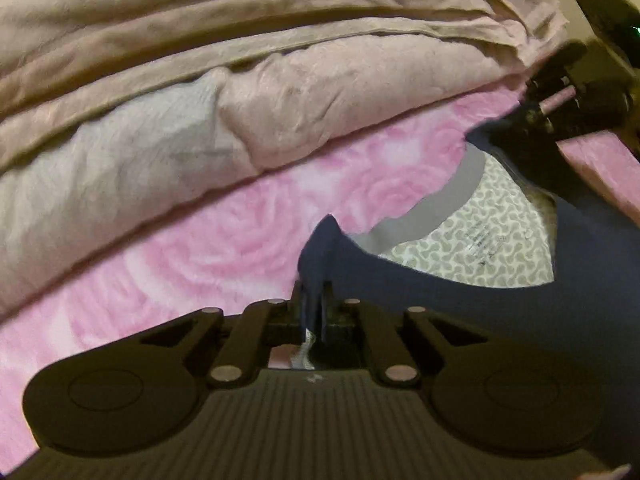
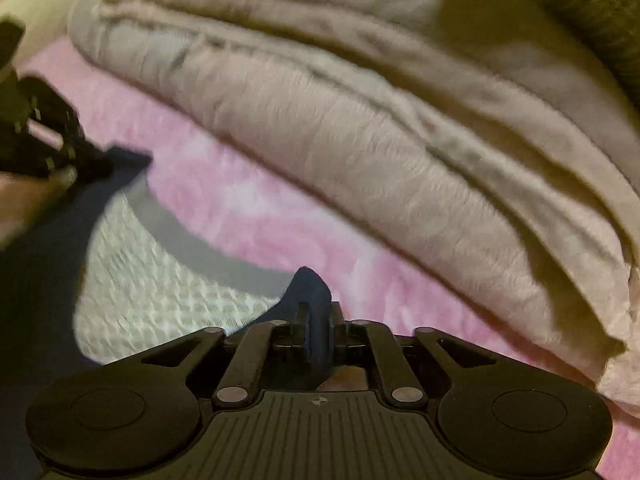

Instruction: Fold clothes

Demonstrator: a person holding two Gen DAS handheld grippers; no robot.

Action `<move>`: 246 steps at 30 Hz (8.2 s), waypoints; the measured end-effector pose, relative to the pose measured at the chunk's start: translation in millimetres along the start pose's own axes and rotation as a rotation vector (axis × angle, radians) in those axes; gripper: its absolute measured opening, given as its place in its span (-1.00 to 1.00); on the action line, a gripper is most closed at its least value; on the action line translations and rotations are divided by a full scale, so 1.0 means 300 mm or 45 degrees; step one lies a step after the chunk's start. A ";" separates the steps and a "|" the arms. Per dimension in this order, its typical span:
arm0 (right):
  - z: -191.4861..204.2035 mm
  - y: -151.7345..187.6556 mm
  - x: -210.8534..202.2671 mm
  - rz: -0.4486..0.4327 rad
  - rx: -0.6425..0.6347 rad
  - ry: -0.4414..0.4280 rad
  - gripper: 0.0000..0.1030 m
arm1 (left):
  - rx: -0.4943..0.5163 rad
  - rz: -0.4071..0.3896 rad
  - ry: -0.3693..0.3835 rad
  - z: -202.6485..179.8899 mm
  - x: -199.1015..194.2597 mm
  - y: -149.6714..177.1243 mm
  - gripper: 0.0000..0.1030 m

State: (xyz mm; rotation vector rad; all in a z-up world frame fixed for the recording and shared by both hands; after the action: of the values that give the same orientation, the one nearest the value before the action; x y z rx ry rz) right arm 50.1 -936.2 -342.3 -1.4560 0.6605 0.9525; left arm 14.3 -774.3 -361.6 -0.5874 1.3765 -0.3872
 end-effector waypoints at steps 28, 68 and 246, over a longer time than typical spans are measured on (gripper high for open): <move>1.258 0.630 -0.515 -0.056 0.475 -0.144 0.54 | -0.205 0.247 0.061 -0.094 -0.636 0.639 -0.45; 1.858 0.528 -0.372 -0.011 0.784 -0.083 -0.70 | -0.145 0.113 0.173 0.163 -0.579 0.571 -0.89; 0.835 0.695 -0.890 -0.506 0.282 -0.061 -0.33 | 0.308 -0.336 -0.391 -0.729 -1.171 0.802 -0.64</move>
State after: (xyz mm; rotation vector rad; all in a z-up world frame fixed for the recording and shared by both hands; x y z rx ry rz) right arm -304.3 -751.4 -208.9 -1.2990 0.4050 0.5828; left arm -278.2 -413.9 -244.1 -0.6006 0.9443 -0.6387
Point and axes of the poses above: each gripper's, at about its wrist camera, not at the fingertips, and x roughly the way its jaws point, z to its left, y to its underside, the point moved 3 cm from there along x, roughly the way its jaws point, and after that the axes turned 10 degrees about -y, right-handed, at the moved point
